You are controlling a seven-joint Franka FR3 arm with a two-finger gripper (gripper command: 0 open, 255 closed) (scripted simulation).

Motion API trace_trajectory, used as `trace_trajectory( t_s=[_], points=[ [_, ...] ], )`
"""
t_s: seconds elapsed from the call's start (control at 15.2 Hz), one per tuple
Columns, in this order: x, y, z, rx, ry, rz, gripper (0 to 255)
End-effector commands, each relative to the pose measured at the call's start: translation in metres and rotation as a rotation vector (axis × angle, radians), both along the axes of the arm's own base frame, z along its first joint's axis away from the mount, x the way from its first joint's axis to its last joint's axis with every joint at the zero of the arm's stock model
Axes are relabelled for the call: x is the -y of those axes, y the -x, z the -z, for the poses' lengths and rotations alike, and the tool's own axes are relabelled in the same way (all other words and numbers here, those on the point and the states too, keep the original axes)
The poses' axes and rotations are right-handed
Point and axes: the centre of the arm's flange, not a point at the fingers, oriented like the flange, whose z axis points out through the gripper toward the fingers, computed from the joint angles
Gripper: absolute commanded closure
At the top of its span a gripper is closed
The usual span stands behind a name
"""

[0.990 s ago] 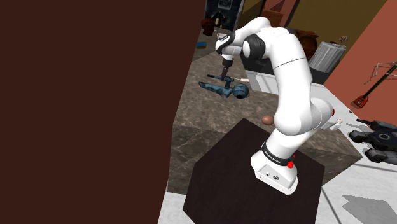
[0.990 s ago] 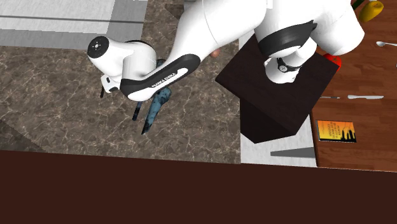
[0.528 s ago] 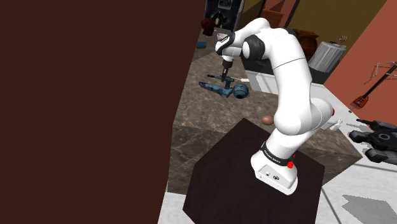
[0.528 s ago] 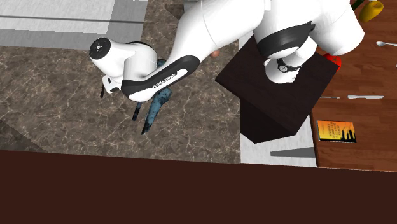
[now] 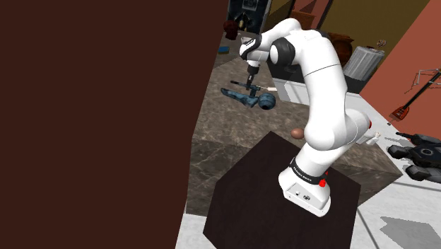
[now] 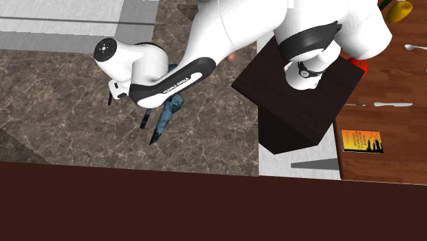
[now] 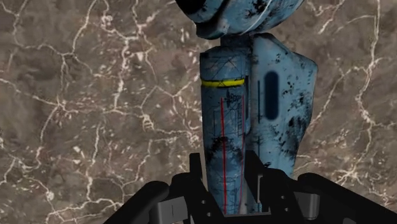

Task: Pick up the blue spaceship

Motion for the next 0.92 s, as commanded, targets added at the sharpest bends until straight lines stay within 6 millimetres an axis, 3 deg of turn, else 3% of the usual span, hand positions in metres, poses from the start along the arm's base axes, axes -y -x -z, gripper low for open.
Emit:
trace_trajectory(
  t_s=[0.0, 0.73, 0.86],
  points=[
    [0.0, -0.001, -0.012, 0.001, 0.001, 0.0, 255],
    [0.0, -0.001, -0.07, 0.001, 0.001, 0.0, 255],
    [0.0, -0.001, -0.07, 0.001, 0.001, 0.0, 255]
  ],
)
